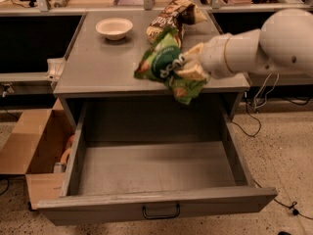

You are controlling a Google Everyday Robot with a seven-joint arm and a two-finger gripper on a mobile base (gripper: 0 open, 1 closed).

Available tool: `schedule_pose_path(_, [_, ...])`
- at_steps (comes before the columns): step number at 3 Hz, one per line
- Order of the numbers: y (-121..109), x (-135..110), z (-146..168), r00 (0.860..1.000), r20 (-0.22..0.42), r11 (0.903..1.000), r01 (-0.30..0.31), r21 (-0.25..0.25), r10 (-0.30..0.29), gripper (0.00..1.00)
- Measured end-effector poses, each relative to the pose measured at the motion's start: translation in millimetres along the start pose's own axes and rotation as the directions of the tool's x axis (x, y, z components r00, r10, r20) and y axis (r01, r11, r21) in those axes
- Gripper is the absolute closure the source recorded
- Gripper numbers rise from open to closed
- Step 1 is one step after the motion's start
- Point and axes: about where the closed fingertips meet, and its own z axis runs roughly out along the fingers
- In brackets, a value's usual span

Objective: Pick green rice chip bag from top drawer and place on counter

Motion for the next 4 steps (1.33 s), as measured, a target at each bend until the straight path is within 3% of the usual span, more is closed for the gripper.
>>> schedule_pose_path(1, [-62,-24,12,0.992,0.099,0.9946,-0.090,0.051,0.085,1.00])
schedule_pose_path(2, [-108,-28,37,0.976,0.138,0.9810,-0.180,0.073,0.169,1.00])
schedule_pose_path(3, [-137,-13,72,0.954,0.132,0.9576,-0.280,0.067,0.270,1.00])
schedule_pose_path(4, [-142,-13,74,0.950,0.136,0.9540,-0.291,0.071,0.280,0.84])
